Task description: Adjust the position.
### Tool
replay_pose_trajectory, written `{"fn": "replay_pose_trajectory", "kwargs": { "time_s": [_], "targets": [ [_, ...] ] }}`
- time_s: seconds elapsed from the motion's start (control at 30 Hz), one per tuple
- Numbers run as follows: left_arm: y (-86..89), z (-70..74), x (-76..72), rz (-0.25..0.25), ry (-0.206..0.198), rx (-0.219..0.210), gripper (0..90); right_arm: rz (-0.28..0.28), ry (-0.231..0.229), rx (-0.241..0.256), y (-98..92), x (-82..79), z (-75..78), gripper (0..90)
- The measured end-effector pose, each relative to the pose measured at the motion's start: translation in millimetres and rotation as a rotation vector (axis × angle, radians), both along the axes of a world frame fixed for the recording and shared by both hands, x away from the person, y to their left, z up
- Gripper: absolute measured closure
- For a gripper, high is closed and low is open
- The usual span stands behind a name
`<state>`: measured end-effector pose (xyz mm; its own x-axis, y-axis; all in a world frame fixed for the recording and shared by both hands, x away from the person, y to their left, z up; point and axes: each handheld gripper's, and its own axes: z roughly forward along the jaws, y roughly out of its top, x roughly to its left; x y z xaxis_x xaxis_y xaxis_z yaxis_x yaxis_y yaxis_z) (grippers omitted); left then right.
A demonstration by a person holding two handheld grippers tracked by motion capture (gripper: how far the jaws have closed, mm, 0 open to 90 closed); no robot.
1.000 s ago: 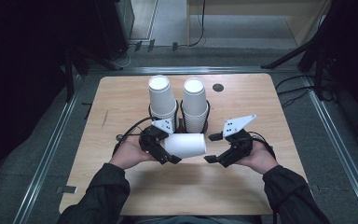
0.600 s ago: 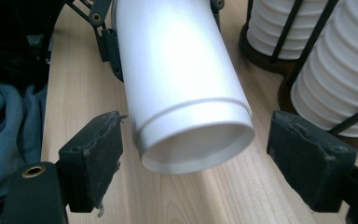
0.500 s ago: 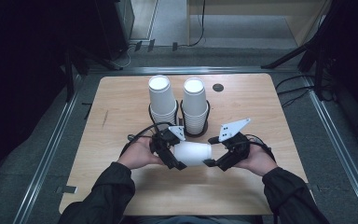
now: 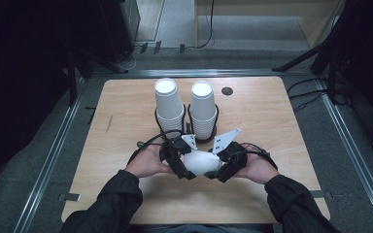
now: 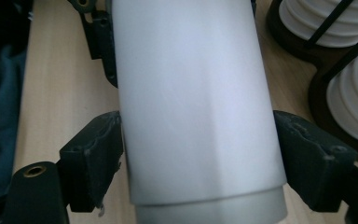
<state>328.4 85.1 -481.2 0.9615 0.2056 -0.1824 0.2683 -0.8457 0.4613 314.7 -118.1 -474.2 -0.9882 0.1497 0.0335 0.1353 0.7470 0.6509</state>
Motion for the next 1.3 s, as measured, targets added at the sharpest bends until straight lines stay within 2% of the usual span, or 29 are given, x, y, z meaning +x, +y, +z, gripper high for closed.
{"fn": "replay_pose_trajectory", "kwargs": {
  "time_s": [0.13, 0.3, 0.33, 0.37, 0.57, 0.67, 0.87, 0.93, 1.07, 1.17, 1.23, 1.27, 1.3],
  "targets": [
    [-0.9, 0.9, -1.4, 0.001, -0.007, 0.0, 14.3, 0.019, -0.006, -0.038, 8.2, -0.3, -4.4, 20.5],
    [2.6, 1.2, -1.7, -0.008, -0.012, -0.013, 11.9, 0.048, -0.032, -0.051, 10.5, -1.6, -2.7, 23.1],
    [3.9, 2.5, -2.6, -0.006, -0.015, -0.022, 9.8, 0.052, -0.029, -0.041, 11.0, -2.0, 0.4, 22.9],
    [5.6, 3.6, -4.2, -0.005, -0.041, -0.04, 9.8, 0.052, -0.029, -0.041, 11.0, -2.0, 0.4, 22.9],
    [11.4, 9.7, -4.4, 0.015, -0.056, -0.106, 9.2, 0.04, -0.019, 0.013, 5.7, -0.7, 5.0, 22.8],
    [14.5, 12.5, -3.2, 0.016, -0.044, -0.126, 9.2, 0.035, -0.004, 0.045, 1.7, 0.3, 7.7, 22.9],
    [20.9, 13.9, -0.5, 0.045, -0.043, -0.135, 9.0, 0.008, 0.008, 0.063, -4.6, 2.2, 10.8, 22.8],
    [26.6, 14.9, 1.0, 0.066, -0.044, -0.164, 9.0, -0.015, 0.008, 0.072, -11.9, 4.6, 13.0, 22.8],
    [31.7, 16.2, 2.0, 0.087, -0.048, -0.18, 9.0, -0.034, 0.014, 0.076, -17.0, 5.6, 14.4, 22.7],
    [37.7, 18.8, 4.0, 0.105, -0.047, -0.216, 9.0, -0.05, 0.027, 0.109, -23.3, 7.6, 17.4, 22.7],
    [39.0, 19.6, 4.7, 0.111, -0.042, -0.222, 9.0, -0.049, 0.031, 0.121, -24.6, 8.0, 18.2, 22.7],
    [41.4, 21.2, 4.8, 0.131, -0.037, -0.243, 9.0, -0.053, 0.033, 0.137, -27.2, 8.6, 19.6, 22.7],
    [41.4, 21.2, 4.8, 0.131, -0.037, -0.243, 9.0, -0.053, 0.033, 0.137, -27.2, 8.6, 19.6, 22.7]
  ]
}}
